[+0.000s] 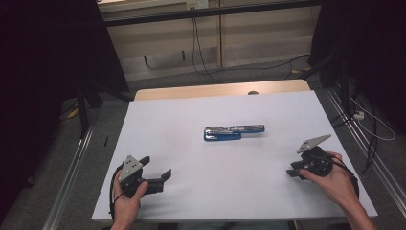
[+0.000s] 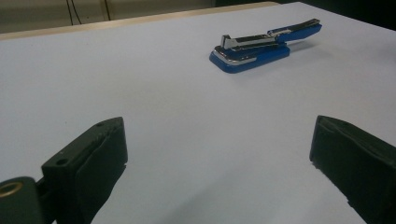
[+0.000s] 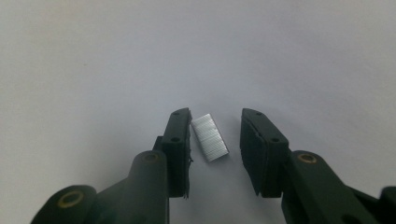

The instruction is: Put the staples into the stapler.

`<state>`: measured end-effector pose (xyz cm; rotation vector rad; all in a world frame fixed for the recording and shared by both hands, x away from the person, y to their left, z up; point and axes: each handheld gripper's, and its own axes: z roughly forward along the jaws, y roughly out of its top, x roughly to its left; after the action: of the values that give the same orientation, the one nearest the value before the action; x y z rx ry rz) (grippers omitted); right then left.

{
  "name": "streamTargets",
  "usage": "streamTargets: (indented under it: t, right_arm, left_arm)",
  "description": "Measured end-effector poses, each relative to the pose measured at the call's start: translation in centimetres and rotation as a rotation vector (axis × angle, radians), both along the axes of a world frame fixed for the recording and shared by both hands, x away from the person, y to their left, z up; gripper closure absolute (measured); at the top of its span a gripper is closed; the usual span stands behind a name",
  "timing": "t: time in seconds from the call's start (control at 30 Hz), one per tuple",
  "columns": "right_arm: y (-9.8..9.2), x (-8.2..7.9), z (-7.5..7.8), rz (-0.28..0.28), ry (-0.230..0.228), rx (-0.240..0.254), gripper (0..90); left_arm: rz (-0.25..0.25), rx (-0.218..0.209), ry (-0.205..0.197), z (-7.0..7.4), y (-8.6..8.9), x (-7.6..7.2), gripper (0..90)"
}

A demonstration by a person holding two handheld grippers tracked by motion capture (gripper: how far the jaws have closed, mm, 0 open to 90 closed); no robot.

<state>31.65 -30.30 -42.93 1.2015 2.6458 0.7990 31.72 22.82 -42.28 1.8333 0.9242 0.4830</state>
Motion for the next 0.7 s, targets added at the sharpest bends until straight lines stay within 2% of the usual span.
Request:
streamTargets:
  t: [0.27,0.4,0.53,0.7]
  right_arm:
    - [0.4,-0.1,0.1,0.020,0.004,-0.041,67.7]
    - [1.1,-0.1,0.2,0.035,0.006,-0.078,74.7]
    - [1.2,-0.2,0.2,0.036,0.008,-0.075,78.6]
    - [0.8,-0.1,0.0,0.016,0.015,-0.035,79.0]
  left_arm:
    - [-0.005,0.005,0.001,0.0,-0.1,0.0,4.3]
    - [-0.007,0.004,0.007,0.0,0.0,0.0,4.3]
    - [-0.005,0.001,0.008,0.0,0.0,0.0,4.3]
    - [-0.005,-0.002,0.007,0.0,0.1,0.0,4.3]
